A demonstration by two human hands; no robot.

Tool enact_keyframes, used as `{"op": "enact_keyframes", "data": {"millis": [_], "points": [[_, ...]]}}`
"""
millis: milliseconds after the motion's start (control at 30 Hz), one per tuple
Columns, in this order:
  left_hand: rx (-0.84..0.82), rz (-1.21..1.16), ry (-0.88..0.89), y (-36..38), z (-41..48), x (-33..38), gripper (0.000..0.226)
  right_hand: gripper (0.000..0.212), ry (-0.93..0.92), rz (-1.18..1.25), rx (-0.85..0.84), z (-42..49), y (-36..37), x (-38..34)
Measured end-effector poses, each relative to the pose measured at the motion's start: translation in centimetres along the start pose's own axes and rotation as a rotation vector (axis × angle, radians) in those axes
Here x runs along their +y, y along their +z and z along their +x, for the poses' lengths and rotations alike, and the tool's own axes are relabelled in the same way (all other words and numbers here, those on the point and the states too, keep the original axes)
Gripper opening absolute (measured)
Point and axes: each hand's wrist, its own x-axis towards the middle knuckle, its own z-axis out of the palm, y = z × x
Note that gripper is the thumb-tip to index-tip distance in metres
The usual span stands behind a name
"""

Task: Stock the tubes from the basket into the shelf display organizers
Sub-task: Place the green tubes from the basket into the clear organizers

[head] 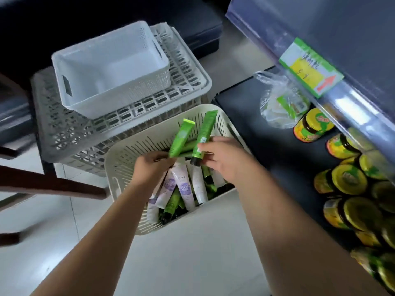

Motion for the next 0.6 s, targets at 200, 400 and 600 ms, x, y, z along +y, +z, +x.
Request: {"op": "enact_keyframes", "data": {"millis": [200, 400, 600], "points": [[-0.044, -0.460, -0.018, -3.5, -5.3, 3.4, 0.010, 0.011, -0.108, -0.068, -0.026, -5.2, 1.9, -2.0], [-0.122, -0.667, 0.154, -7.7, -9.9, 9.0, 0.017, 0.014, -0.271, -0.189, -0.027, -12.4, 4.1, -3.8], [-0.161, -0.745, 0.315, -10.1, -16.5, 14.2, 0.023, 0.043, -0.490, -0.208, 0.049, -20.3, 6.0, -7.2]]}}
